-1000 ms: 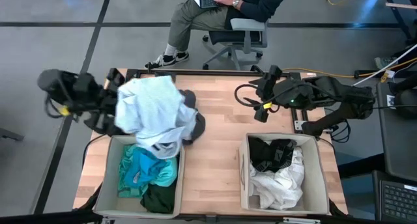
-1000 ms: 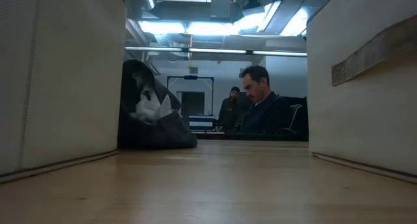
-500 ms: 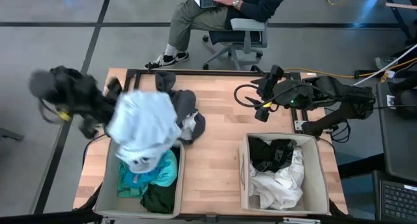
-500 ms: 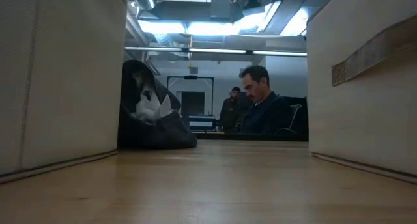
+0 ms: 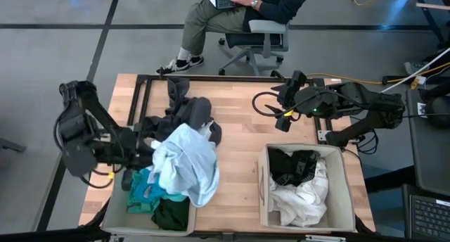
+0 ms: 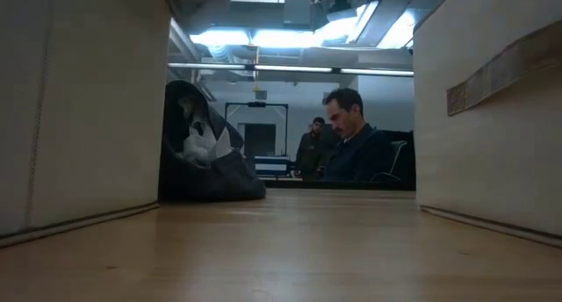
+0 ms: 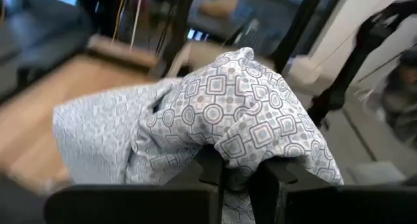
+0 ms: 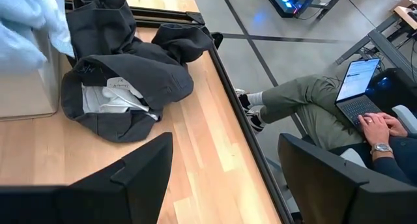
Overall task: Sort clothes
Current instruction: Put the blue patient gown into the left brown laundry organizer
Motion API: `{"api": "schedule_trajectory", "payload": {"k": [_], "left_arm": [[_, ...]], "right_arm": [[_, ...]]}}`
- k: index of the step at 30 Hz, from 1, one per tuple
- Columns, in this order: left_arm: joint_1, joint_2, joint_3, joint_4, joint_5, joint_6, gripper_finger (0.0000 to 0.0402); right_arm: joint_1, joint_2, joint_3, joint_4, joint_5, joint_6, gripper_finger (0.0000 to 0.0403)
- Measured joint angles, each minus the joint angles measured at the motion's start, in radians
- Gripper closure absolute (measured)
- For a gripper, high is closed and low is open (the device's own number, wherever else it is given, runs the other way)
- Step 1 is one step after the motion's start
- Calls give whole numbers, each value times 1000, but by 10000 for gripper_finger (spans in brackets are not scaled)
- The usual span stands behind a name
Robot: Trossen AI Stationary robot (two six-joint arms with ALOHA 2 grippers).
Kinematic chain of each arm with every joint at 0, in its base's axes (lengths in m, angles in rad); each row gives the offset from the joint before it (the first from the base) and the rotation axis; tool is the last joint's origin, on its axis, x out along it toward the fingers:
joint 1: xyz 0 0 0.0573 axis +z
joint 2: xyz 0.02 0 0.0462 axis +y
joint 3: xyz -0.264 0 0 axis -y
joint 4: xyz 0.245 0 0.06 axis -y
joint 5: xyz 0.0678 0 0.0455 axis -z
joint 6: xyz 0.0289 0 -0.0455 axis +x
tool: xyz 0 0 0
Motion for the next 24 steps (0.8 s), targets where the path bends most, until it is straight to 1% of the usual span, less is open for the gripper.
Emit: {"api": "schedule_trajectory", "payload": {"k": [4,6,8,11,15,18,21,24], "left_arm": [[-61,27,0,-270,1,-336,373],[-87,44,0,-415,20,-503,371],[-109,66,-2,-540,69,-667,370],[-137,102,-33,-642,202,-854,371],[-173,146,-106,-645,385,-1039,371],[-201,184,-172,-596,509,-1149,367],[-231,215,-250,-530,580,-1210,366],[-257,246,-338,-443,593,-1246,365]], "right_arm": [[0,0,-17,-3,0,1,125],[0,-1,-33,2,0,2,125],[0,-1,-50,9,0,2,125],[0,0,-69,4,1,7,125],[0,0,-71,-31,32,40,125],[0,0,-71,-51,50,51,125],[0,0,-71,-48,58,51,125],[0,0,-71,-44,58,51,125]]}}
